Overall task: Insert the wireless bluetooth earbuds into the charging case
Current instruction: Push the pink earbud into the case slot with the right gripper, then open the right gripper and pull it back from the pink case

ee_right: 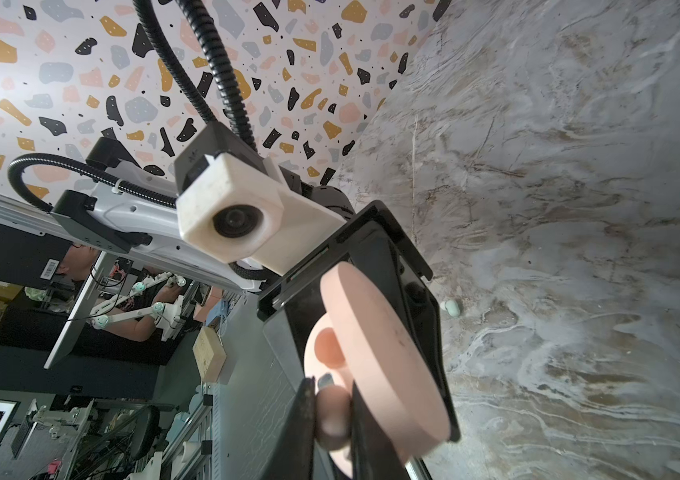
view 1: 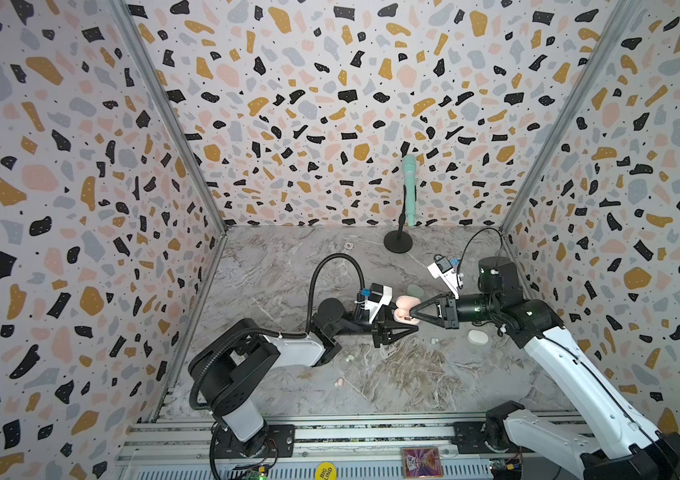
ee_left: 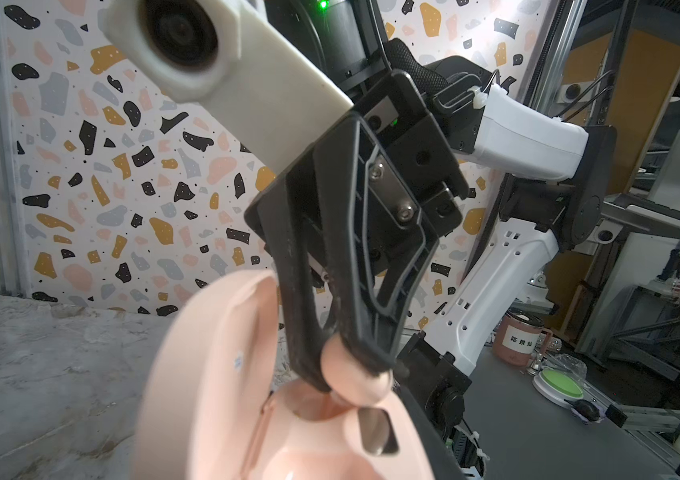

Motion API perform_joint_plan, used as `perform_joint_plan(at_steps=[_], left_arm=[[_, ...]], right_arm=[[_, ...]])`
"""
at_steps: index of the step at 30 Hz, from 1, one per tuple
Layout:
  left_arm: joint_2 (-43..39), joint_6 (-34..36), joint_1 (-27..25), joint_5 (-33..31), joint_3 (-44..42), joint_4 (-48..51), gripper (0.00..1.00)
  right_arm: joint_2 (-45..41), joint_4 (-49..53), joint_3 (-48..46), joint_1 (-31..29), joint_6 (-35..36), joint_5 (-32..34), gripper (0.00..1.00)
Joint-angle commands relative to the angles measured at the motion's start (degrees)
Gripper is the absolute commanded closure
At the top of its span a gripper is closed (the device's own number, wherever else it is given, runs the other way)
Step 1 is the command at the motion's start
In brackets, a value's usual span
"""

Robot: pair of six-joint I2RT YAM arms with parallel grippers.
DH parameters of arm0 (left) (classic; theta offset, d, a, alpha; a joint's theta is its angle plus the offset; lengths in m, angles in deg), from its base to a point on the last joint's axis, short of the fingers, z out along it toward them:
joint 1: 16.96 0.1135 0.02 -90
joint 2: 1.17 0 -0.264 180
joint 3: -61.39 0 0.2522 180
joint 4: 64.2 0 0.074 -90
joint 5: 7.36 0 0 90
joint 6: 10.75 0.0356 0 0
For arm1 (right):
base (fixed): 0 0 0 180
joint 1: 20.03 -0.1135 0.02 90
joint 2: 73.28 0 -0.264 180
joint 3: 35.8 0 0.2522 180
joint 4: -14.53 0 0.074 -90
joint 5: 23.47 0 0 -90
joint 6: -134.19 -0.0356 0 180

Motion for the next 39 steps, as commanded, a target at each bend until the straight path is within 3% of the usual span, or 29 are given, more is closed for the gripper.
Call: perform_joint_plan(at_steps=[1,21,29,39], left_arm=[[-2.13,1.44,-0.41,0.79,-0.13,-3.72,0.91],[-3.68,3.27,-0.38,0.85,-0.66,-0.39,0.92],[-3.81,4.18,-0.41,0.78,-0.51,1.05,0.92],[-4.64,5.56,0.59,-1.63,-1.68,3.24,0.92]], right_arm=[[-0.23,1.03,0.2,-0.28,0.22,2.23,0.87],[0.79,4.16,5.31,-0.28,0.34,7.22,0.65],[0.46,5.14,6.98,-0.28,0.64,7.73,0.5],[0.55,8.07,8.1,-2.9,1.99,7.92,0.45]])
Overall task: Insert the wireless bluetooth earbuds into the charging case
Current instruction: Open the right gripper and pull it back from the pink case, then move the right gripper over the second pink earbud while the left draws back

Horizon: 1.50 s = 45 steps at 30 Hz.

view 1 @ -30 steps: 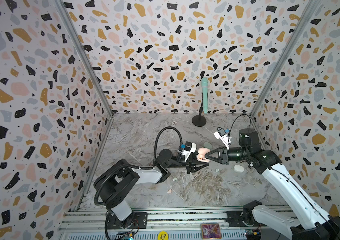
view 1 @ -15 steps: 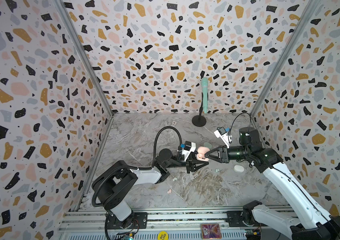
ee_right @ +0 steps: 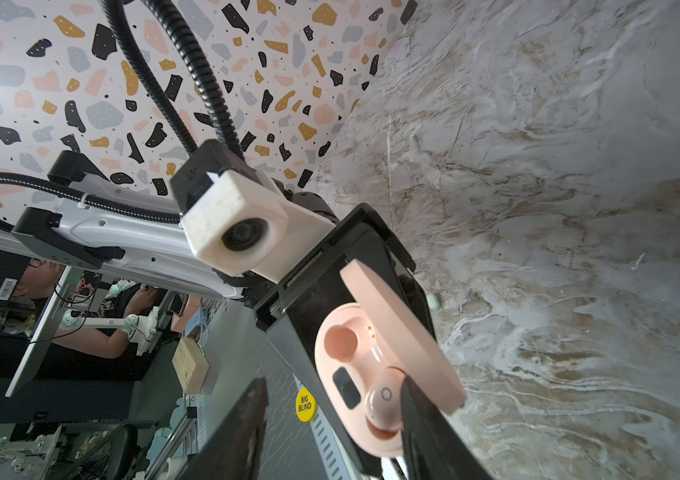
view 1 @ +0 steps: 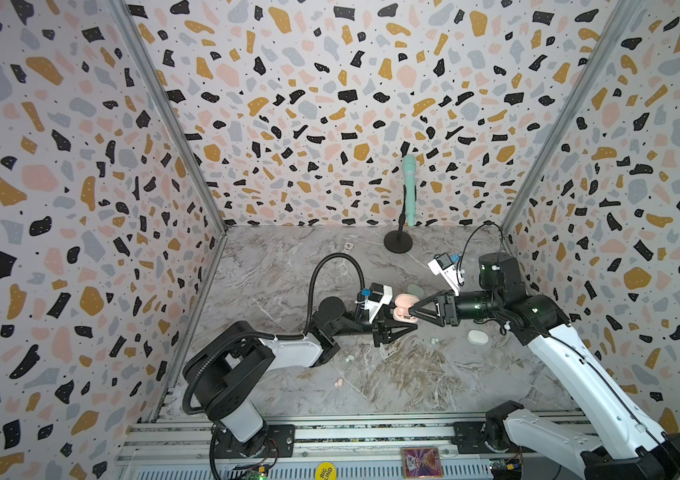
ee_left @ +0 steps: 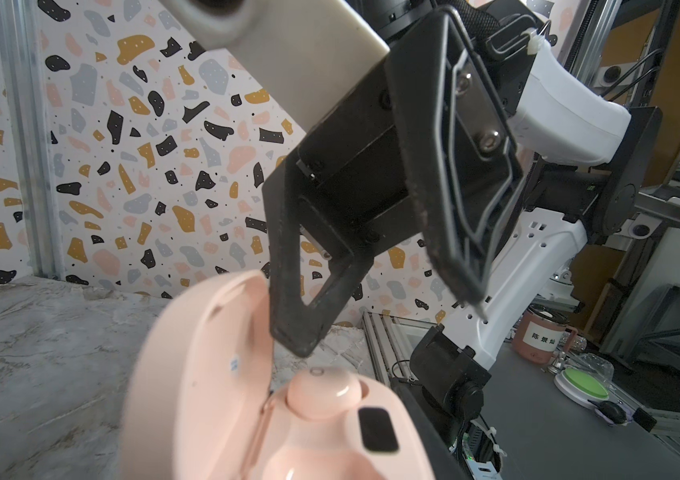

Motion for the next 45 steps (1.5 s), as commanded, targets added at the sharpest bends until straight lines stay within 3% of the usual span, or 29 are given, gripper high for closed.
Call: perform_joint_plan(at_steps=[1,10,18,25,34,45], left_arm=[[-2.81,2.25,0.91,-0.27,-1.69,-2.49,0.92],[-9.72,6.02,8.9,-4.29,-7.9,4.68,0.92],[-17.11,7.79,19.06,-6.87,-11.25,11.97,0.92],[-20.47,10.79,25.39,-9.95,-10.08,18.77,0.92],[-18.92,10.89,31.27,-11.38,-7.22,20.69,0.93],[-16.45,11.32,35.57,-11.78,-6.42,21.16,0.94]], right_arm=[[-0.43,2.56,3.03,-2.24,1.95,2.22,0.44],[-4.91,0.15,-2.43,-13.77,-2.61,9.15,0.32],[-1.82,-7.48,-13.19,-27.73,-4.38,22.1,0.31],[11.88,-12.44,-13.2,-38.46,-0.97,38.08,0.36],[31.3,-14.52,-2.69,-46.63,4.46,45.67,0.49],[43.25,-11.42,6.22,-51.45,9.41,50.94,0.58]])
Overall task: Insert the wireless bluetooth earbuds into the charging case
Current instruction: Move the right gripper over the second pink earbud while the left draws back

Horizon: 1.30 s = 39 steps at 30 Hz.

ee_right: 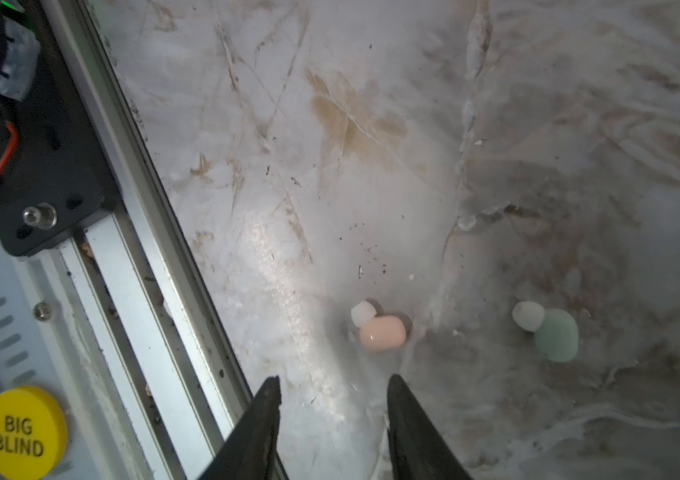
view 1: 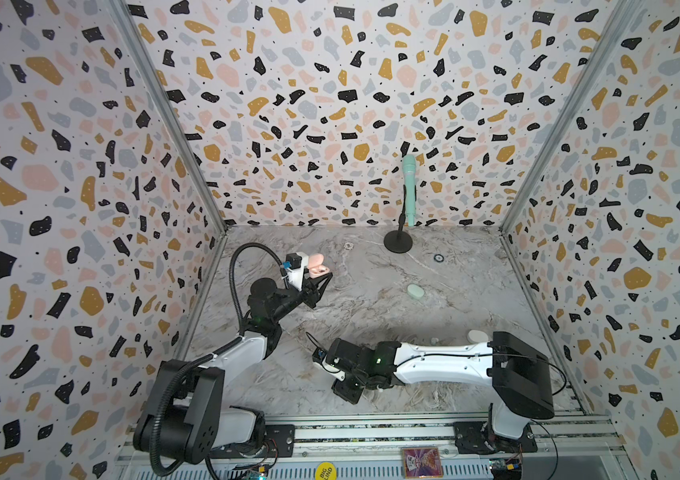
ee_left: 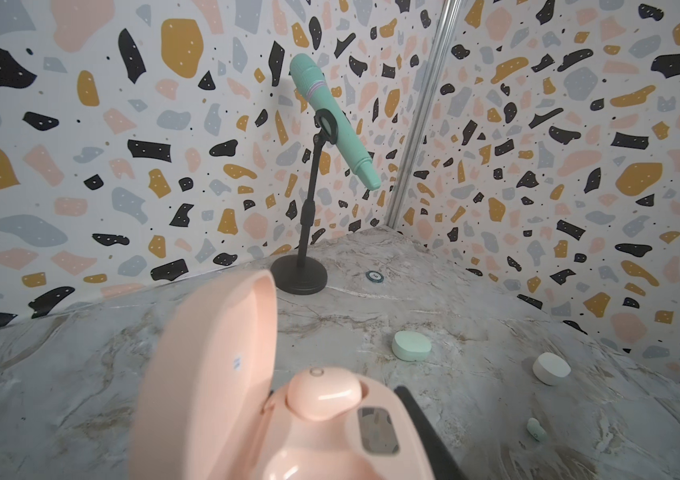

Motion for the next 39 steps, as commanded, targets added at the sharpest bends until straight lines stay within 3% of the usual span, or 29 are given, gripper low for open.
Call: perform_joint_plan(at_steps=[1,12,18,31,39], left_arm=[[0.18,1.12,0.88,0.08,2.31,-1.44,0.94],[2.45,-0.49,2.82,1.75,3.34,-4.18,0.96],[2.97,-1.2,2.91,2.68,3.34,-5.46,0.96],[3.56,-2.72,2.95,4.41,3.05,-7.35,0.97],[3.75,-3.1,2.09,5.18,2.92,-7.36,0.97]], right_arm=[[1.78,2.73,3.36,-0.82,2.9,2.74,0.59],[10.89,10.85,13.82,-1.02,5.36,3.93,0.69],[12.16,14.22,14.57,-1.04,4.96,6.72,0.74],[3.73,18.2,2.26,0.72,1.31,16.52,0.8],[-4.11,15.77,-6.73,9.13,1.58,18.89,0.79]])
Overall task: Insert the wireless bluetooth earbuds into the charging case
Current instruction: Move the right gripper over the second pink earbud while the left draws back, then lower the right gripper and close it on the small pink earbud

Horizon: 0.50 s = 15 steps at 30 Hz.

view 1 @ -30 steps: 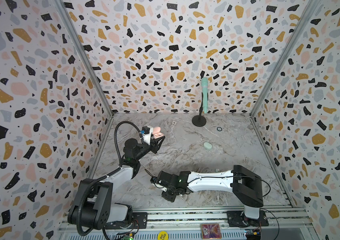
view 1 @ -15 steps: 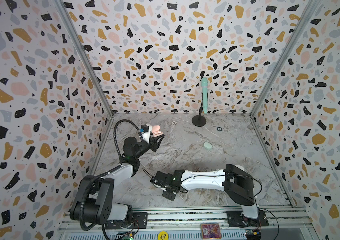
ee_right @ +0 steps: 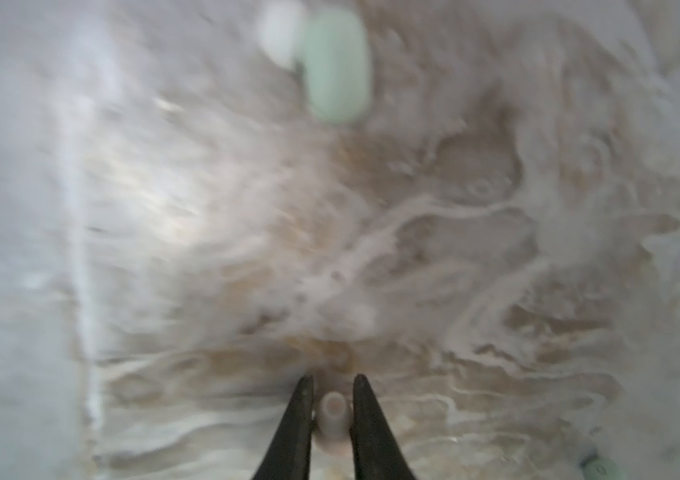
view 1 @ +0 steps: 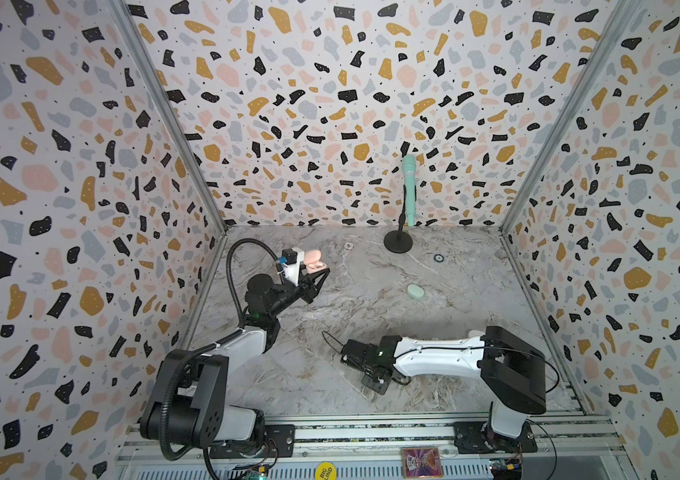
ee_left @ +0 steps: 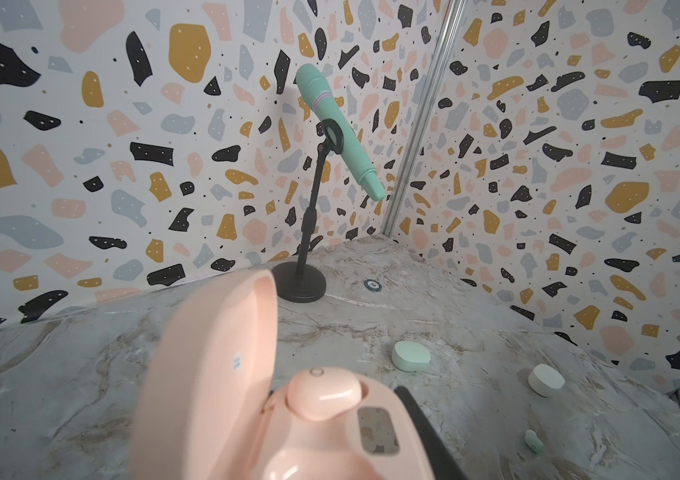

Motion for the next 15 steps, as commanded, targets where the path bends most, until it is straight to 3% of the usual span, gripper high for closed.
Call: perform_joint_plan(at_steps=[1,9,15], left_arm=[[0.25,-0.19,-0.76,1.44,1.01,-3.66,0.97],[-0.12,0.44,-4.23,1.02,-0.11,-2.19,0.97],[-1.15,0.95,-6.2,0.59,-0.59,-0.98,0.97]], right_arm=[[-3.79,-0.32,-1.74,3.86,-0.05,1.93,0.79],[-8.74,-1.53,-2.94,9.46,0.15,1.3,0.56],[-15.59,-3.36,-7.84,9.98,-2.93,-5.17,0.5]])
